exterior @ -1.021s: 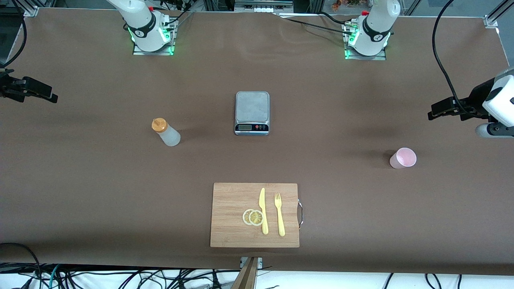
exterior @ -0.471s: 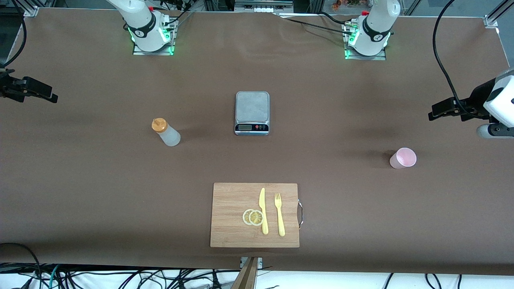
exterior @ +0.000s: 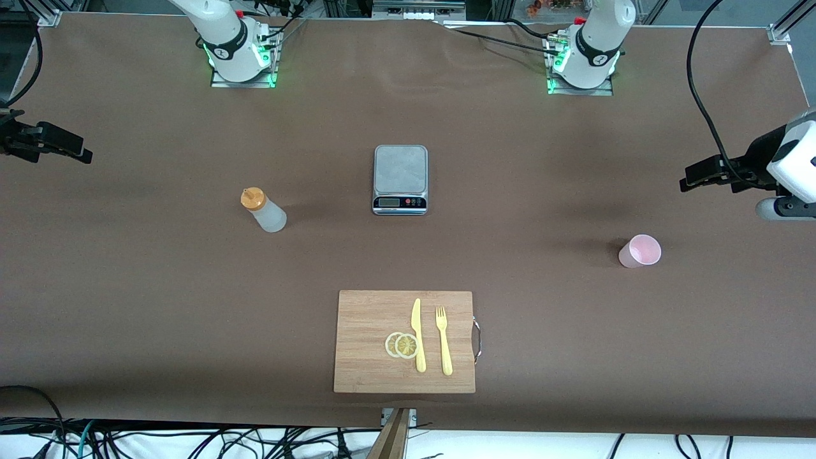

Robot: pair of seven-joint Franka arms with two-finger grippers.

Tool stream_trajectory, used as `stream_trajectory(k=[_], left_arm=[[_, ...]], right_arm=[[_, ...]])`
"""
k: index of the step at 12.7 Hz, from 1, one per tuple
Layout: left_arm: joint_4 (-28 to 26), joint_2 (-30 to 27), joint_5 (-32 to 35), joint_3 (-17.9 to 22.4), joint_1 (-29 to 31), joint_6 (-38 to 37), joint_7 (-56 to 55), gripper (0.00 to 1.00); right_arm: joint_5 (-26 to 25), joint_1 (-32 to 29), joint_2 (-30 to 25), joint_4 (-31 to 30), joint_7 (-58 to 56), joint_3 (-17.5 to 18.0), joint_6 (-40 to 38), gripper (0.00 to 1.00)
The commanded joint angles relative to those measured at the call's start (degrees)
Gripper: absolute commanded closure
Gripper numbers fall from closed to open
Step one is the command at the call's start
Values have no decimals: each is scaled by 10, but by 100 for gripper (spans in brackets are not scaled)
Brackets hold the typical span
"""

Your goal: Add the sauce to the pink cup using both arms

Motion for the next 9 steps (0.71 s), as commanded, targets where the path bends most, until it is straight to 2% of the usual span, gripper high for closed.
stream_trajectory(k=[1,9], left_arm=[[22,10,13,-2,-1,-14,-5,0],[21,28,13,-1,1,-11,-1,0]], right_arm=[[-7,1,0,7,-5,1,-5,0],[-7,2,-1,7,-5,3,-9,0]])
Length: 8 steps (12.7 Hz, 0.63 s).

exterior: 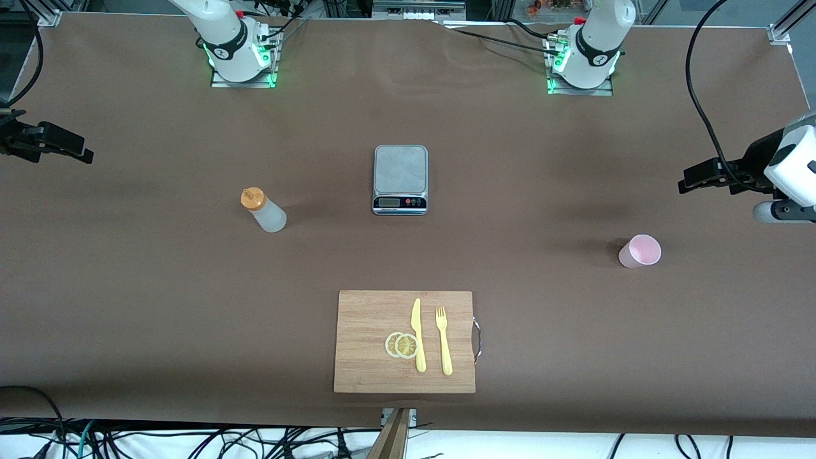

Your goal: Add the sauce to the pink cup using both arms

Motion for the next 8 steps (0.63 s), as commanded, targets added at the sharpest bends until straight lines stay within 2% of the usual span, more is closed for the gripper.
stream_trajectory(k=[1,4,8], left_arm=[[20,18,13,-1,0,-8,-1,0],[-16,30,13,0,11,53,2,0],[-18,105,16,1,20,95,11,0]], right_arm=[[-6,3,-2,7,-4,3,-8,0],[-6,3,-2,6,-5,3,-10,0],[-6,3,-3,7,-5,6,-10,0]])
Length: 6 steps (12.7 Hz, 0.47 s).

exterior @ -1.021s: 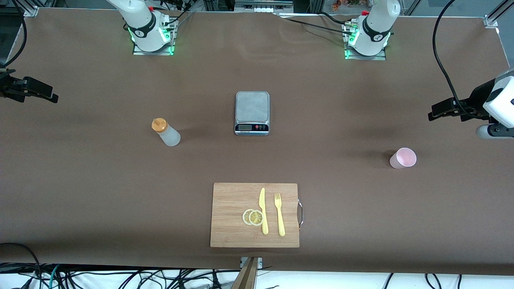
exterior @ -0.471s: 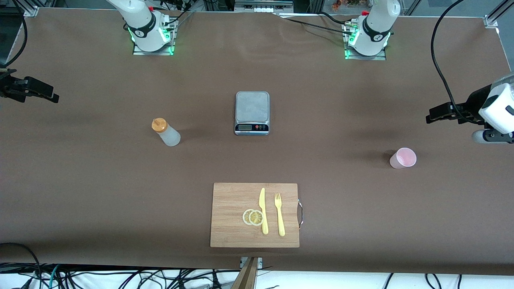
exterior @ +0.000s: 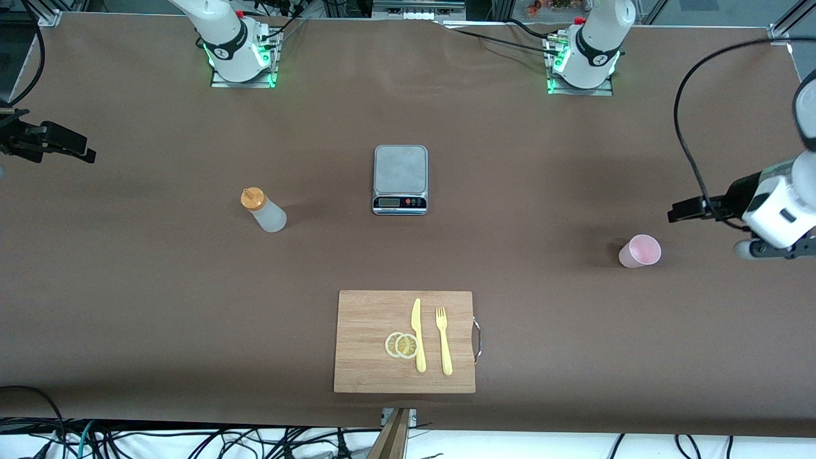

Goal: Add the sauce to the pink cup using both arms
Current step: 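Reach the left gripper down to the pink cup and grasp it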

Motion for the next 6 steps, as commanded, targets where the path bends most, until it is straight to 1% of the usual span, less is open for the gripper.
stream_trajectory(k=[1,4,6], left_arm=[[-4,48,15,-1,12,43,39,0],[-63,72,14,1,43,145,120,0],[-91,84,14,12,44,186,146,0]], right_arm=[[-6,1,-3,7,-5,4,-9,0],[-6,2,-3,7,-4,6,-9,0],[-6,4,-3,7,-3,9,-9,0]])
